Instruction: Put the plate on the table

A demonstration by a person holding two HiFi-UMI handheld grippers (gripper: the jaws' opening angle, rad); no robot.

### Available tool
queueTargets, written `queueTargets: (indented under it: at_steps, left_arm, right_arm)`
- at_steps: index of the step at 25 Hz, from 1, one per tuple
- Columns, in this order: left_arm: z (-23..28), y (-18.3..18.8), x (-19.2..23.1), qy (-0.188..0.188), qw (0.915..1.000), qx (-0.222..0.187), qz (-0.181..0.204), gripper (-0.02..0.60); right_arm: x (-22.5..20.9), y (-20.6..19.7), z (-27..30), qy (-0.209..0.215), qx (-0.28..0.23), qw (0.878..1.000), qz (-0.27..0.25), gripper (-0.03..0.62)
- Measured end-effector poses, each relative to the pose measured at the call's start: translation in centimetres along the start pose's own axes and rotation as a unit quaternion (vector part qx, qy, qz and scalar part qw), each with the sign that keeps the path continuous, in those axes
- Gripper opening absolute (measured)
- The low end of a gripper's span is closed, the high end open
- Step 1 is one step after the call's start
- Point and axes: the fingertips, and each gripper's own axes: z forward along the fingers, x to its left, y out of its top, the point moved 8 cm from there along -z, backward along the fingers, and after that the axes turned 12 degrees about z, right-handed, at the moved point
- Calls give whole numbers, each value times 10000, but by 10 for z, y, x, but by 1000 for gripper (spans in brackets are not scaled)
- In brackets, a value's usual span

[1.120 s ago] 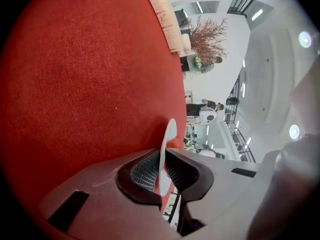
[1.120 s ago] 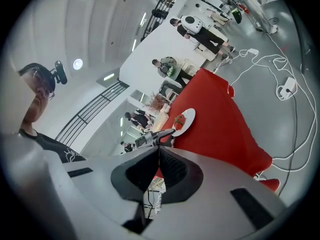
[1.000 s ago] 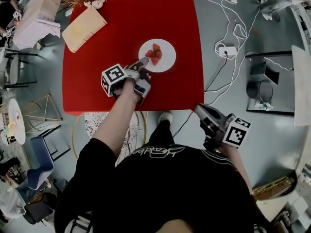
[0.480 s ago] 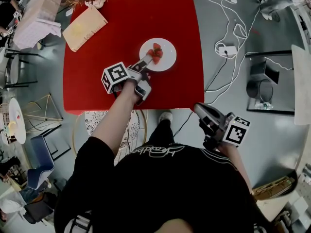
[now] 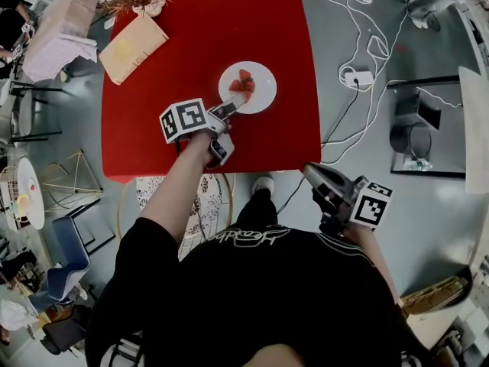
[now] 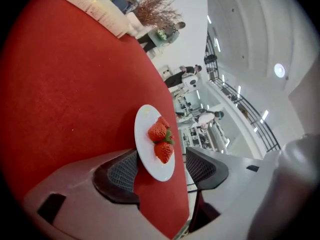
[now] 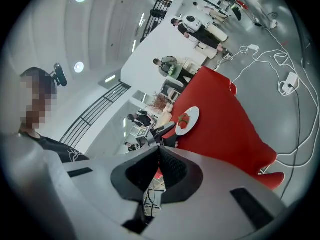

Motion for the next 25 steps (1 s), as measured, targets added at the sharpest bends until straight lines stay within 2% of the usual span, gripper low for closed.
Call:
queueTargets:
  at_steps: [3, 5, 9, 12, 16, 20, 25]
  left_arm:
    - [1, -2, -6, 109, 9973, 355, 635, 291]
    - [2, -4, -10, 238, 9917, 580, 1126, 291]
    - [4, -8, -18, 514, 9745, 953, 1966, 291]
    - [5, -11, -22, 675, 9580, 1207, 2514, 290]
    - [4, -16, -24, 882, 9372, 1397, 3073, 290]
    - [2, -20, -22, 1191, 9117, 1477, 3645, 290]
    - [0, -22, -22, 1302, 8961, 1581, 3937, 290]
  right_arm:
    - [0, 2, -3, 3, 4, 10000, -49, 8]
    - [-1, 2, -5, -7, 2, 10000, -31, 8]
    - [0, 3, -5, -14, 24, 10000, -44, 8]
    - [1, 3, -3, -12, 55, 9999, -92, 8]
    - [3, 1, -2, -12, 46, 10000, -70, 8]
    - [2, 2, -3, -83, 19, 9999, -106, 8]
    - [2, 2, -1, -135, 28, 9998, -121, 8]
